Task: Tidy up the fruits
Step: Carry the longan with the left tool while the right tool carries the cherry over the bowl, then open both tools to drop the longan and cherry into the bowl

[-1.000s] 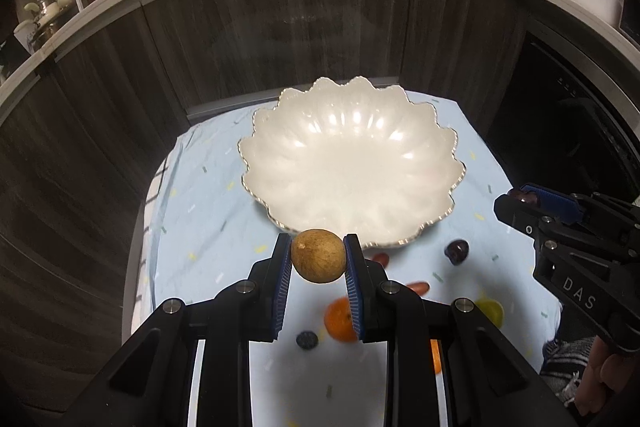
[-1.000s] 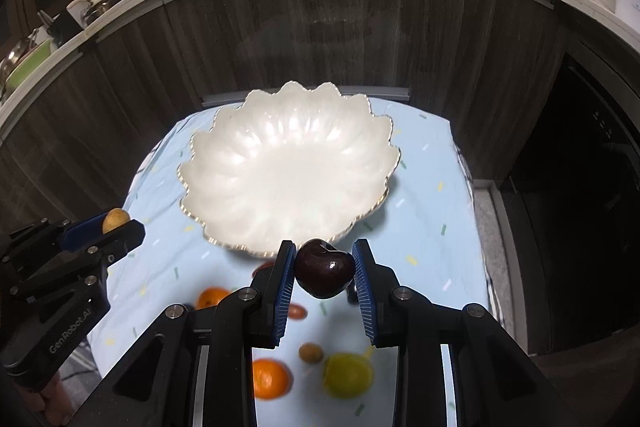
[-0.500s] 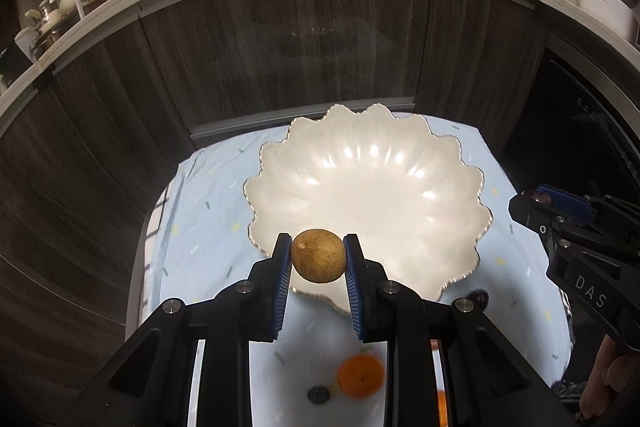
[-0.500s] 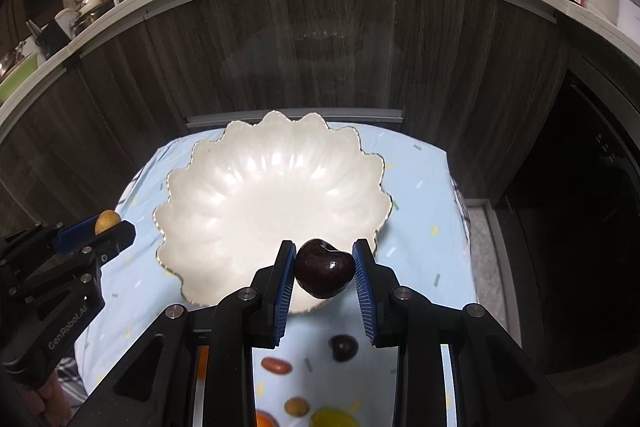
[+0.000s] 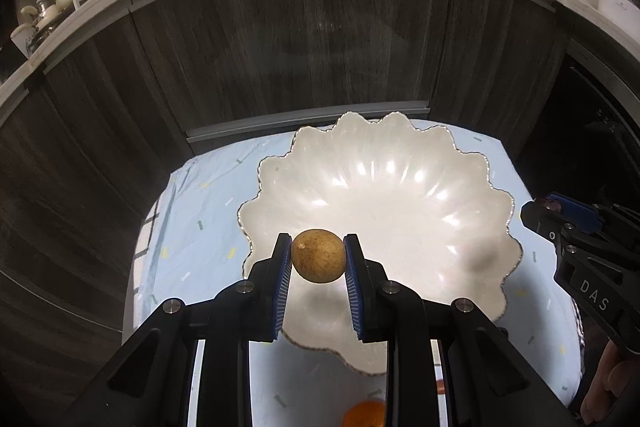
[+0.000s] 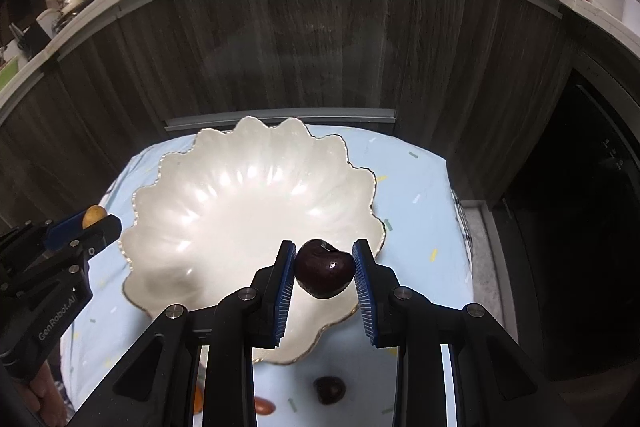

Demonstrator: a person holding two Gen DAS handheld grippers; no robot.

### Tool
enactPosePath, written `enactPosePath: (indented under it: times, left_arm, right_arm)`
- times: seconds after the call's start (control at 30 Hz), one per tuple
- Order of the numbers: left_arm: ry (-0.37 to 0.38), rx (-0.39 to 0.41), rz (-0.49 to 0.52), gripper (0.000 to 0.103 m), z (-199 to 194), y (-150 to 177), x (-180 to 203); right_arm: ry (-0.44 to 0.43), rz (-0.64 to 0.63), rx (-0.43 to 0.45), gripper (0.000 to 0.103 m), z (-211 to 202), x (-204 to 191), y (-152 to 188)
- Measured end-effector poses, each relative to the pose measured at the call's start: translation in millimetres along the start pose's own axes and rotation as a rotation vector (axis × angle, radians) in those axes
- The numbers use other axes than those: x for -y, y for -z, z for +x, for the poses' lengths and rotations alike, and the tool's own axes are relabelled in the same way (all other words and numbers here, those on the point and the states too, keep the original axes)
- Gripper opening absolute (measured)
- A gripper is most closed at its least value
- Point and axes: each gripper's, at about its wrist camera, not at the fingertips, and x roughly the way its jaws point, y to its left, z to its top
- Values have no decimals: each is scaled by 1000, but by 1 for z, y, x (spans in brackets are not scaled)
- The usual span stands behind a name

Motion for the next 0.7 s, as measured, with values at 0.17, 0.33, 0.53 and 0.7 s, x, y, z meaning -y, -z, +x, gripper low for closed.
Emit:
enactPosePath:
  times: [0.17,0.33,0.53,0.7]
  left_arm:
    - [2,-24,-9,26,17,-1,-1]
    - [-1,-45,-18,26,31,0,-2]
    - [10,-78,-21,27,40,4,-2]
    - [-3,-83,-21,43,41,7,-2]
  right_arm:
    - [-4,12,-30,30,17,3,-2]
    - [-6,20,-55,30,30,3,-2]
    - [-19,24,-96,30,43,3,-1]
    - [-11,20,-114,31,47,2,1]
